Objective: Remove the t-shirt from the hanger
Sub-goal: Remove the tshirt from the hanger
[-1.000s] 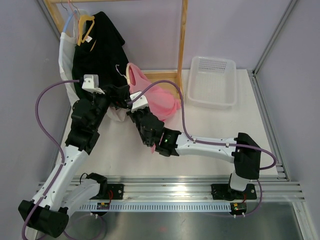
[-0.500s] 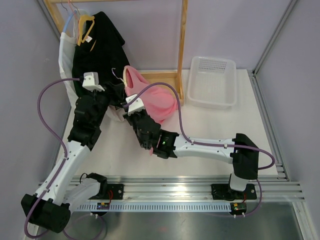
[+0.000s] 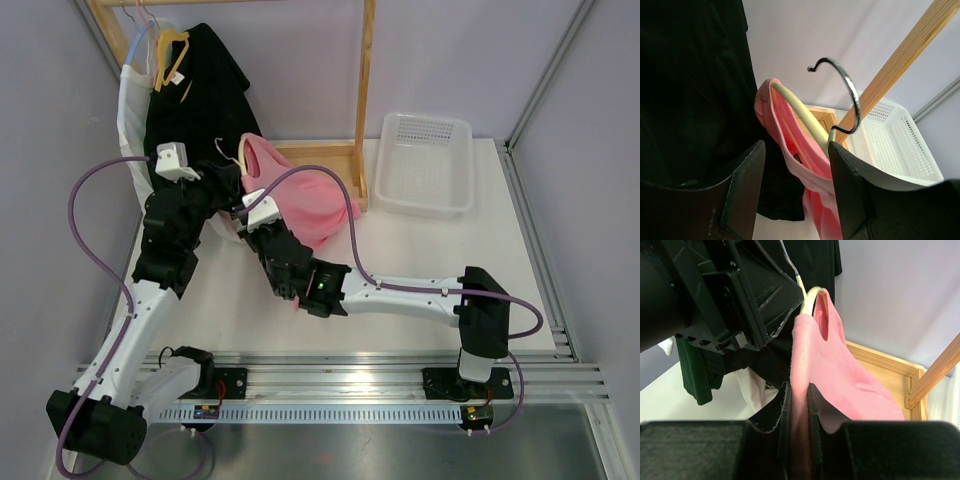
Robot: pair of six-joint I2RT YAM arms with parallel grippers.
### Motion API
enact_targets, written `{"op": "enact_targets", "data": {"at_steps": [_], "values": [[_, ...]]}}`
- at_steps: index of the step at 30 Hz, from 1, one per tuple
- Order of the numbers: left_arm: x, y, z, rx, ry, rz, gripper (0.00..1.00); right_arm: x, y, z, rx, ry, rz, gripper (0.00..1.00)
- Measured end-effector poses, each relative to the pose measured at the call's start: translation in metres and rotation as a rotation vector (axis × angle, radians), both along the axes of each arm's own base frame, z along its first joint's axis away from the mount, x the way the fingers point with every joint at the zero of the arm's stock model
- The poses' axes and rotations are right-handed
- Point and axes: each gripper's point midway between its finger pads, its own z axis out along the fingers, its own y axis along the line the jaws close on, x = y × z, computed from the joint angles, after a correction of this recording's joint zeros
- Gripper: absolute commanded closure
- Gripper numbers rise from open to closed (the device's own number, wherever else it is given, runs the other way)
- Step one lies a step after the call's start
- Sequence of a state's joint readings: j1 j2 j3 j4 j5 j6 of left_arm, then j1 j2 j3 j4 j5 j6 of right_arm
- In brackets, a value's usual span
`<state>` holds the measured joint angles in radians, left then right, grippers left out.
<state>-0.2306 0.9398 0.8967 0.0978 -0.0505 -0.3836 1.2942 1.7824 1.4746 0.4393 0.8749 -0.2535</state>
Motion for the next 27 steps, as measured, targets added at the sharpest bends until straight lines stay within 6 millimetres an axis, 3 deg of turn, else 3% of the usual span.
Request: {"op": "enact_targets", "data": {"at_steps": [7, 15, 20, 27], "values": [[-0.005, -0.005, 0.007, -0.009, -0.023, -0.035, 0.39, 0.0, 0.007, -0.008, -0.026, 0.007, 0.004, 1.0], [0.006, -0.004, 0.004, -0.012, 0.004, -0.032, 0.46, -0.007, 0.012, -0.009, -0.03, 0.008, 0.019, 1.0], [0.012, -0.004, -0.006, -0.017, 0.034, -0.03, 0.6, -0.009, 0.016, -0.006, -0.025, 0.006, 0.025, 1.0], [0.012, -0.003, -0.005, -0.021, 0.031, -0.025, 0.64, -0.009, 0.02, -0.009, -0.031, 0.006, 0.024, 1.0]]}}
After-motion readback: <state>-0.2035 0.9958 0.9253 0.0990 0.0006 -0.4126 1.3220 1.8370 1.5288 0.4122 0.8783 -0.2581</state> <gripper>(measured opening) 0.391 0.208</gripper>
